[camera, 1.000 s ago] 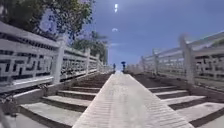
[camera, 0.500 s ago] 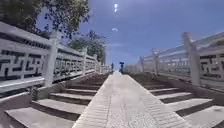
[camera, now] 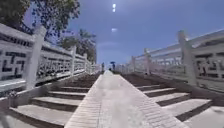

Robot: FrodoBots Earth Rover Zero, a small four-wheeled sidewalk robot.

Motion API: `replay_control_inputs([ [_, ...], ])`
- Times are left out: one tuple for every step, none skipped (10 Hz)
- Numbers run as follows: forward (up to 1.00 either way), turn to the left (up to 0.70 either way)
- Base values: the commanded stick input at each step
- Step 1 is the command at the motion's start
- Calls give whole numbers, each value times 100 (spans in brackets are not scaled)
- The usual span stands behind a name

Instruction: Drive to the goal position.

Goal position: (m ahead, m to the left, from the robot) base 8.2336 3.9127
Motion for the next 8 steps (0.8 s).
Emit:
replay_control_inputs([
  [45,0],
  [45,-19],
  [45,-24],
  [45,-3],
  [45,0],
  [45,0],
  [45,0],
  [45,0],
])
